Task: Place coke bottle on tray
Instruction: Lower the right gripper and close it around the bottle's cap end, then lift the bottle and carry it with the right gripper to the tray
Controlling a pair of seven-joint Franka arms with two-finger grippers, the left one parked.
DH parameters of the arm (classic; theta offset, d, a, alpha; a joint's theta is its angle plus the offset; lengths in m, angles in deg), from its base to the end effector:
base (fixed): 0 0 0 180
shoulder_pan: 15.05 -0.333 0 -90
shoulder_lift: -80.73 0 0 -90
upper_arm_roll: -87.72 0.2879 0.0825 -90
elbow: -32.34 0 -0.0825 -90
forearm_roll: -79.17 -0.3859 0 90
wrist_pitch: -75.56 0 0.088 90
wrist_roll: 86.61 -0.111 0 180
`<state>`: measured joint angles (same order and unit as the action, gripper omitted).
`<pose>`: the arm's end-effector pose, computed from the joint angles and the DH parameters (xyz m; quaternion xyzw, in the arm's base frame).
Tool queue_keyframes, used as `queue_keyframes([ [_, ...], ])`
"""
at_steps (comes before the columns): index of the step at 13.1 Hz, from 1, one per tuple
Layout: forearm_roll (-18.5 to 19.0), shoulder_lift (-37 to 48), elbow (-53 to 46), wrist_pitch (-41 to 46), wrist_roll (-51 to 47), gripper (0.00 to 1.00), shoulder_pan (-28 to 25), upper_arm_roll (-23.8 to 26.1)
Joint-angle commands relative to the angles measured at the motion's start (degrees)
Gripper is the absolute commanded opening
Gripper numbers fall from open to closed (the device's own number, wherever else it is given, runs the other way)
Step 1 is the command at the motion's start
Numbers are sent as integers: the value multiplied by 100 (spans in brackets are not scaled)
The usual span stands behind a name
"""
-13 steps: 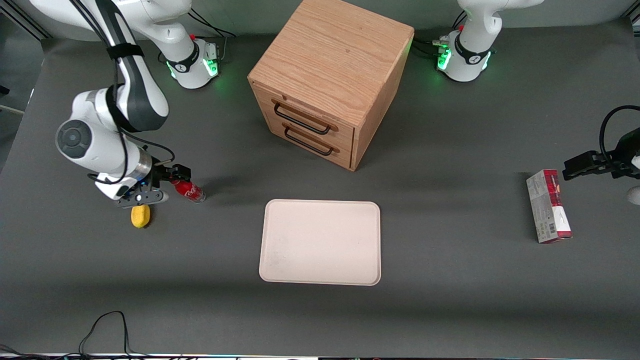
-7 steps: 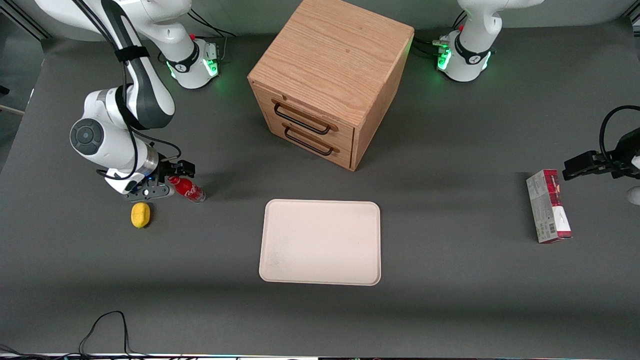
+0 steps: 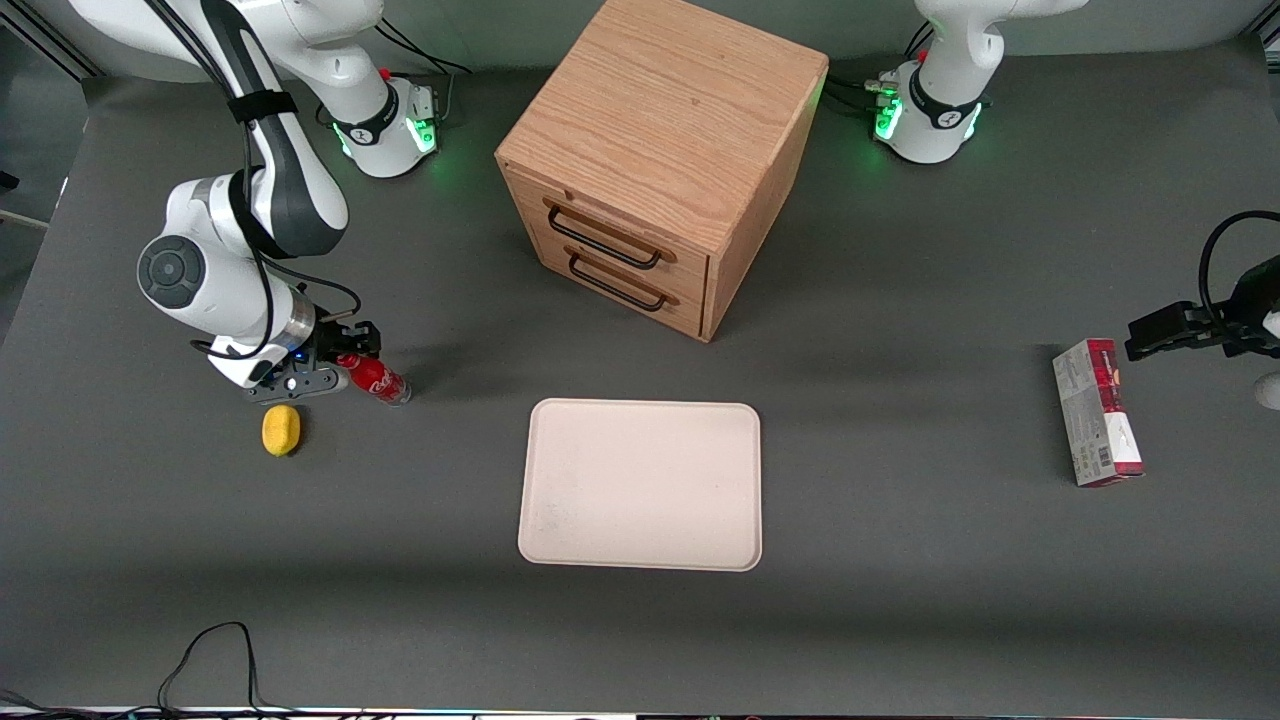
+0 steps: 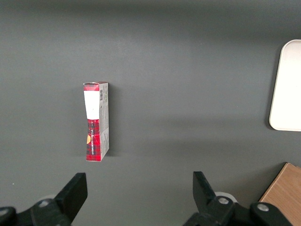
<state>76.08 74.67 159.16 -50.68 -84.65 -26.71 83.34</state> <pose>0.5215 0.0685 0.2882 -0.9962 -0.0633 0.0584 0.0141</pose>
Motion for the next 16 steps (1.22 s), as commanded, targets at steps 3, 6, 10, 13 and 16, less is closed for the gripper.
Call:
queue_keyframes([
  [3,80,123,142,-58,121,0,-12,-45],
  [6,80,123,-77,-24,103,0,-3,-62],
  [10,62,-96,-1830,1764,86,0,50,-63],
  [13,10,-596,-3772,3390,24,0,50,-63],
  [16,10,-1211,-5723,5025,-2,0,102,-71],
])
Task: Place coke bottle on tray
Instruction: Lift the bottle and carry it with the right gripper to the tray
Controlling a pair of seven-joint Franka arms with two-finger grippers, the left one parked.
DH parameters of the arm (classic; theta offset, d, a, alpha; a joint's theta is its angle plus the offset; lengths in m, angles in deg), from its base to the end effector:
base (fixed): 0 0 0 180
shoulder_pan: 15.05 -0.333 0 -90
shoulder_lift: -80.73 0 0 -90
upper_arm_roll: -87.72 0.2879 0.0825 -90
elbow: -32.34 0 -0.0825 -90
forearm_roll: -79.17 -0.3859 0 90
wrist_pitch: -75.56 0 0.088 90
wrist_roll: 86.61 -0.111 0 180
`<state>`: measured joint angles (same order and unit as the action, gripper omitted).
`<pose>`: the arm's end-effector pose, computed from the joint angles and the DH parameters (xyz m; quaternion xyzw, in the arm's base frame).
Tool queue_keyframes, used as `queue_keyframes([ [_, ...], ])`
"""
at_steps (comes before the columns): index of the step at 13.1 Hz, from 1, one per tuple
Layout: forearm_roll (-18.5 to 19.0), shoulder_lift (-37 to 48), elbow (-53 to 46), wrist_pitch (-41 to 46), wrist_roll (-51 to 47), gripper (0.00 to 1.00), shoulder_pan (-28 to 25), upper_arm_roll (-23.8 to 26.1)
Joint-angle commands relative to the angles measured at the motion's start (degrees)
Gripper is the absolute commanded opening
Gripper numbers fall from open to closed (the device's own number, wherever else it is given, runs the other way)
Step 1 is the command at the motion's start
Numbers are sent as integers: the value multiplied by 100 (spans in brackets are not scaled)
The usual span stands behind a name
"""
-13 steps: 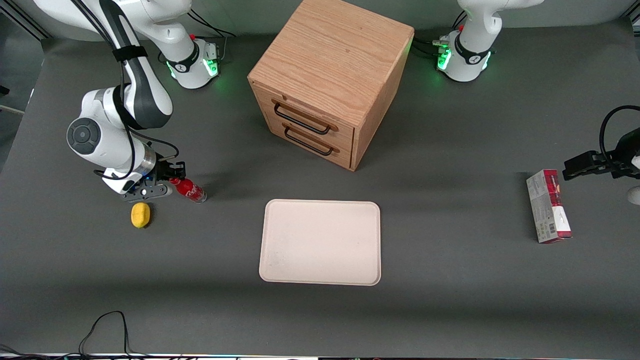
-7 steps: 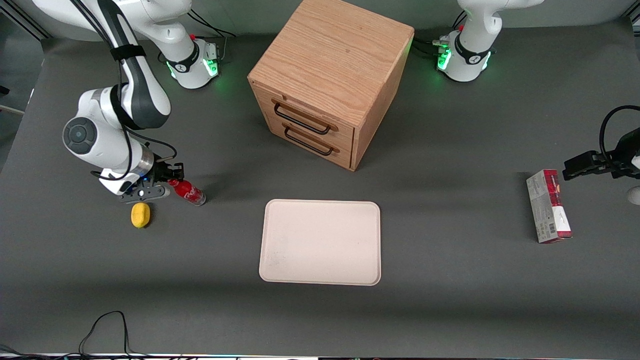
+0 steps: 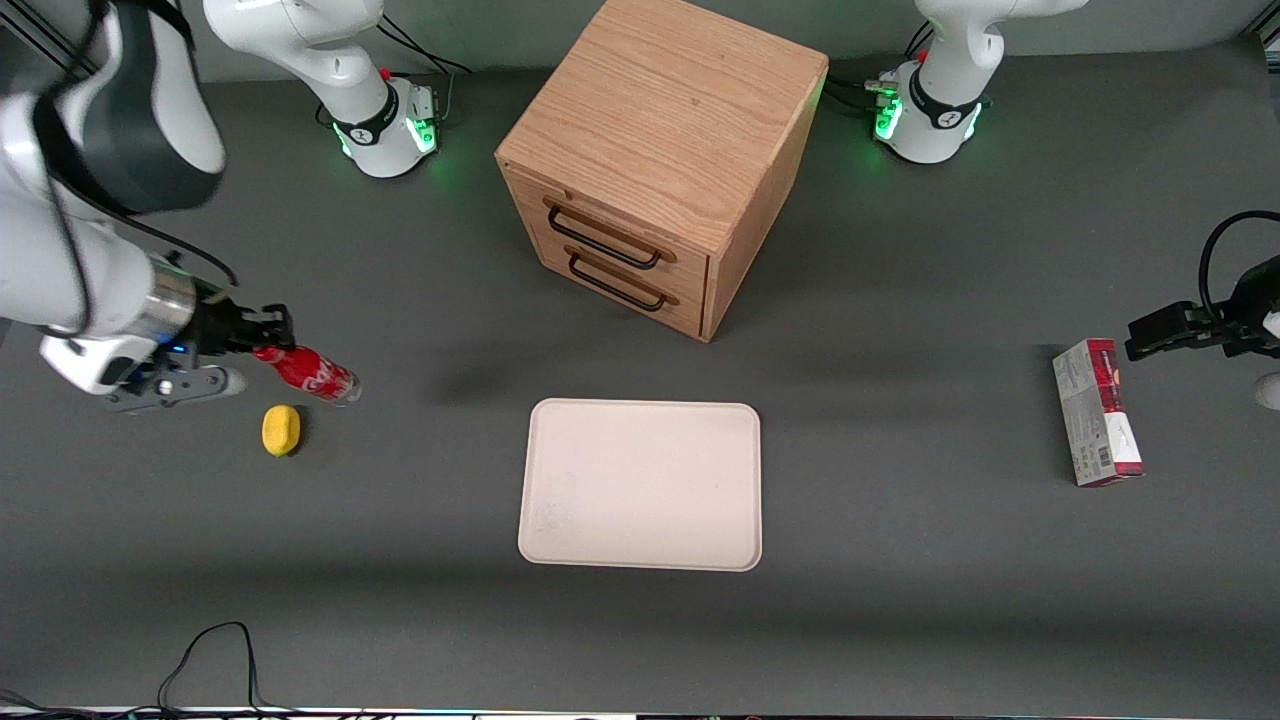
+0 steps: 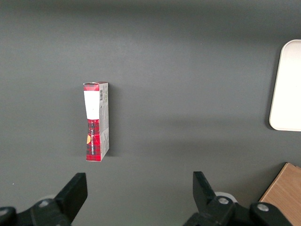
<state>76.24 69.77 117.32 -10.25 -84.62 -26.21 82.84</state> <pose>0.5904 0.0749 0.5178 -0.9934 -0.0715 0.0885 0.0141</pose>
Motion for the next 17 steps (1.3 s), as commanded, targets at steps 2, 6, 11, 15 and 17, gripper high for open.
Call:
queue_keyframes([
  [2,-15,-986,-2211,1443,-14,0,79,-21],
  [6,-164,-1643,-2580,1199,-890,0,35,171],
  [11,-147,-3094,-3347,-169,-2515,0,-157,1130],
  [15,178,-3728,-3452,-1269,-3177,0,-694,1095],
  [17,405,-4035,-3522,-1692,-3388,0,-852,1095],
])
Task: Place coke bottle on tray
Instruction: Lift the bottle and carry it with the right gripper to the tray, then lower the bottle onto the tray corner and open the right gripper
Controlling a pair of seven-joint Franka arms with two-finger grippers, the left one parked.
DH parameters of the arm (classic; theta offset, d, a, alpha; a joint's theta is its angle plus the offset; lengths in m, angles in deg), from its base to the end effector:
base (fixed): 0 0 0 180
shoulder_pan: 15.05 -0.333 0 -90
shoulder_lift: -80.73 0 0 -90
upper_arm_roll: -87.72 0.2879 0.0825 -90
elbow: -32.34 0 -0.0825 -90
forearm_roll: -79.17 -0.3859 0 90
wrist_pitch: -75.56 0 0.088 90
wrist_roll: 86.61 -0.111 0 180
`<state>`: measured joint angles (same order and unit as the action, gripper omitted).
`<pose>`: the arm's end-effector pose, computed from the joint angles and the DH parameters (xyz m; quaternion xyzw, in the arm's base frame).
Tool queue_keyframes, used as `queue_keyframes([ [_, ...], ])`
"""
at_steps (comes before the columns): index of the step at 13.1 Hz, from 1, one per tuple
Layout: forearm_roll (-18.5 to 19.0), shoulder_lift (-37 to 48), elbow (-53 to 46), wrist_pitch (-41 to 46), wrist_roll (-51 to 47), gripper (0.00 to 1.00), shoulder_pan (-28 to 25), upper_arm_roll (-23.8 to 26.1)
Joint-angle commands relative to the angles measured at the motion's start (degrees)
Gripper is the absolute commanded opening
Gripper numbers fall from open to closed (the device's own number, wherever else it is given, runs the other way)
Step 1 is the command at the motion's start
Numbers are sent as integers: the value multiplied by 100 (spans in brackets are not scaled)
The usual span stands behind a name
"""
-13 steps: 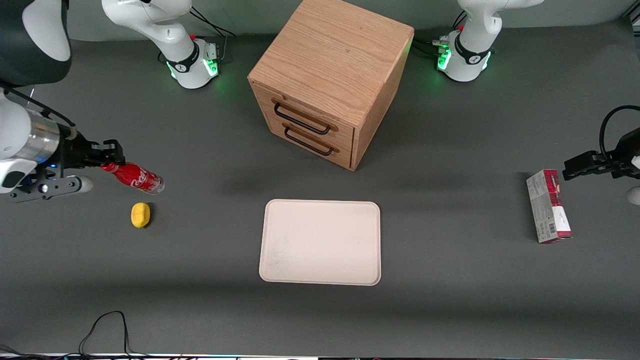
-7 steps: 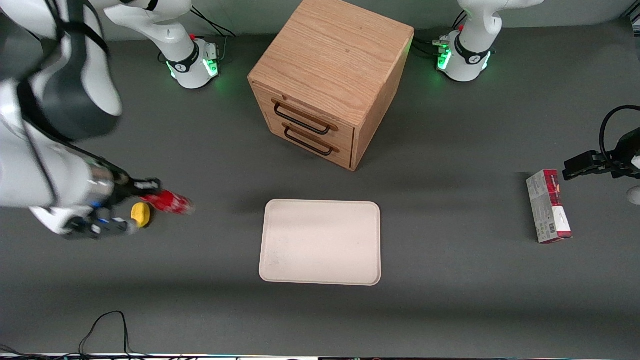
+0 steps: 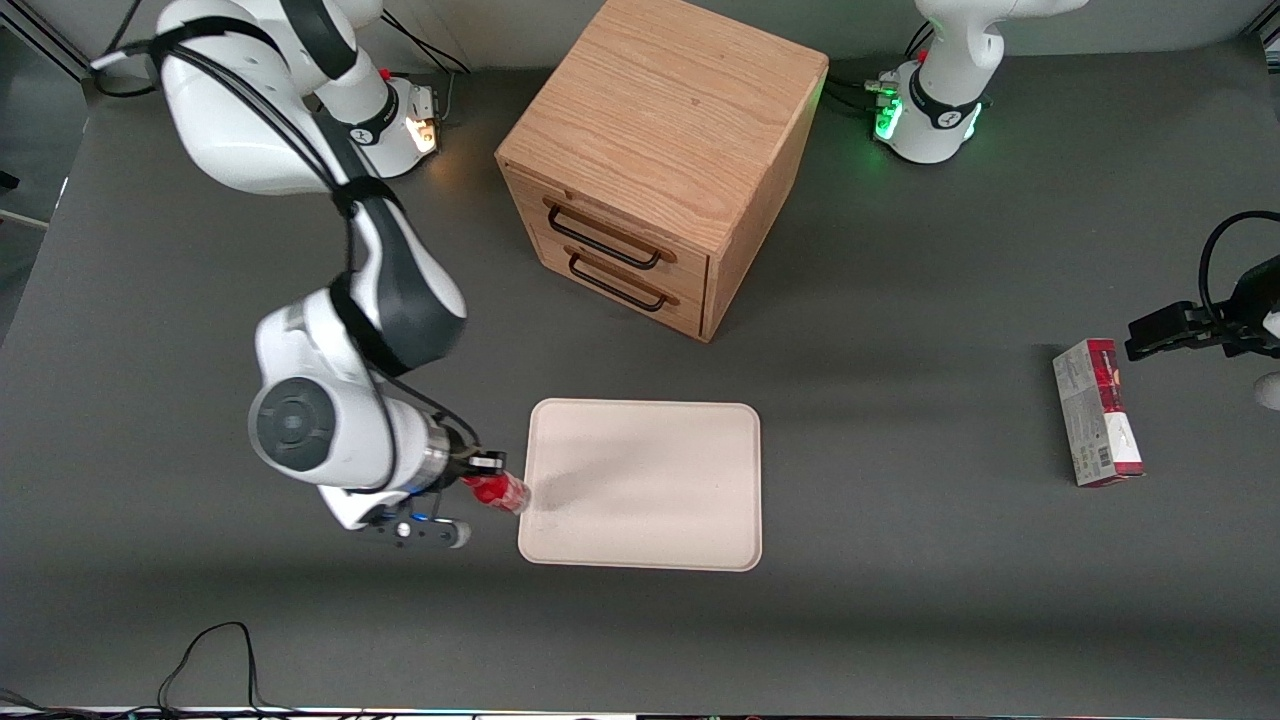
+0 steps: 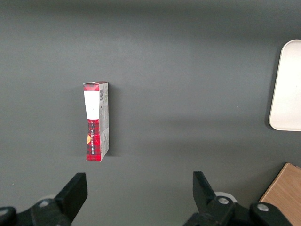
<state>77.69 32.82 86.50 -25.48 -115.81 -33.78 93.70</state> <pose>0.6909 0.2905 0.3544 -0.9969 0.0585 0.0294 0.0428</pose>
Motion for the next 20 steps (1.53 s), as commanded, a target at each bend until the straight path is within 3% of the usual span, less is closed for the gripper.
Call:
queue_keyframes([
  [1,314,-411,-441,-310,-270,0,-121,18],
  [11,340,-561,-441,-619,-349,0,-209,18],
  [12,340,-561,-441,-637,-358,6,-209,27],
  [13,340,-570,-432,-689,-349,22,-209,18],
  [16,349,-570,-406,-699,-358,87,-218,18],
  [18,358,-570,-397,-699,-358,100,-227,18],
  [20,358,-570,-388,-699,-358,100,-227,18],
])
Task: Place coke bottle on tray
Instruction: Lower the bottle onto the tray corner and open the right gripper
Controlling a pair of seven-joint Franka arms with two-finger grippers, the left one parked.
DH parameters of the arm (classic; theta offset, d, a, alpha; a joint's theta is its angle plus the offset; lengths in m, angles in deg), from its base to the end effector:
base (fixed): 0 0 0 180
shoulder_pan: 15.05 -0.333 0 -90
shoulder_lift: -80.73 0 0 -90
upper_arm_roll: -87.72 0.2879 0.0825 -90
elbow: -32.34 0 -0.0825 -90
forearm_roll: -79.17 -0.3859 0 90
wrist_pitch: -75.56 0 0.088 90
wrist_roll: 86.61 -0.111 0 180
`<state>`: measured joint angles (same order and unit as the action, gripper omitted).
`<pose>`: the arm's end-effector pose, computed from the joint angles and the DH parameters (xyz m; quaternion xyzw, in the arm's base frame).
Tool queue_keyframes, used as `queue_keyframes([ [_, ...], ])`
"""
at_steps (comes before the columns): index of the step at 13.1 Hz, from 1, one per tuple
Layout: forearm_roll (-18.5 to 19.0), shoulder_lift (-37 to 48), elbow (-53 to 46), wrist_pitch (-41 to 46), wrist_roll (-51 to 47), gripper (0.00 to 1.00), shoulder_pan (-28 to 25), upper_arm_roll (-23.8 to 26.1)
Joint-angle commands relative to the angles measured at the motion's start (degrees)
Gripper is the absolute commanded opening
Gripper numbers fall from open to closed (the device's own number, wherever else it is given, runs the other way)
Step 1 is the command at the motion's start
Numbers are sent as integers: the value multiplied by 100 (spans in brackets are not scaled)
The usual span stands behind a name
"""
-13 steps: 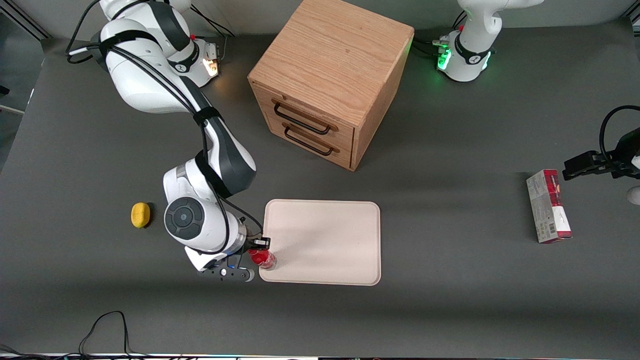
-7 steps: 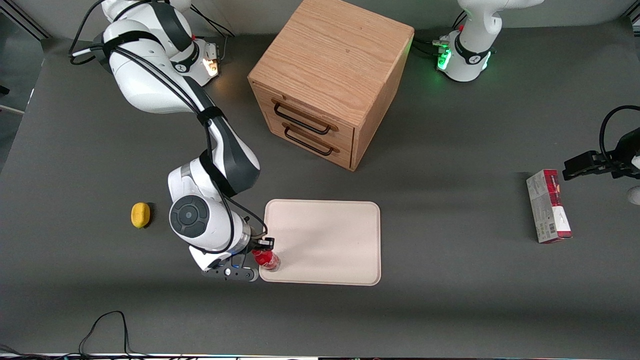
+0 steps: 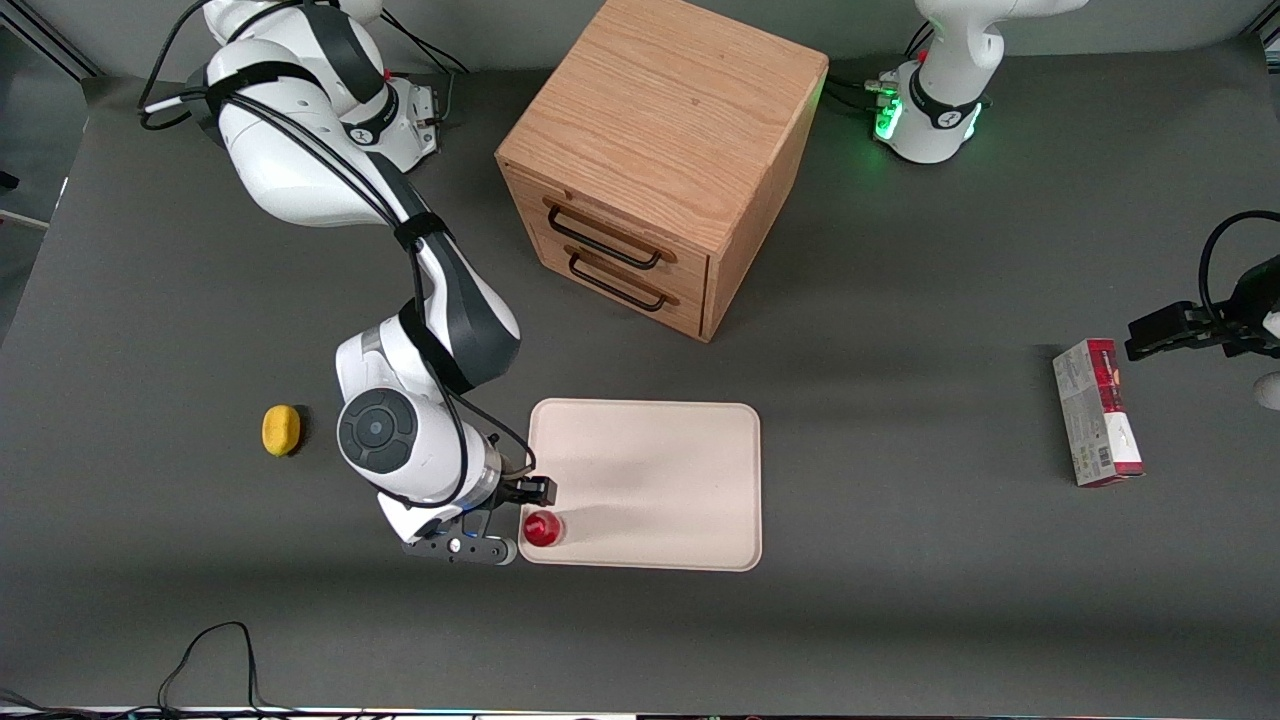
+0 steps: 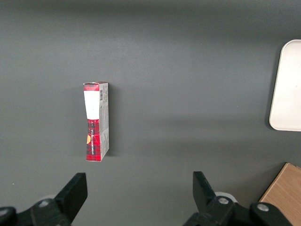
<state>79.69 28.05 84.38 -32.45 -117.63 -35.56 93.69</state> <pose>0.7002 0.3142 0.3199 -0.9971 0.0599 -0.0095 0.0467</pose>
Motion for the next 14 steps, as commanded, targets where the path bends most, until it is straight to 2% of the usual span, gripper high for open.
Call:
queue_keyframes([
  [1,158,-84,-176,-1,-176,100,-50,18],
  [12,185,74,-115,113,-158,100,3,27],
  [14,141,554,331,742,165,100,230,10],
])
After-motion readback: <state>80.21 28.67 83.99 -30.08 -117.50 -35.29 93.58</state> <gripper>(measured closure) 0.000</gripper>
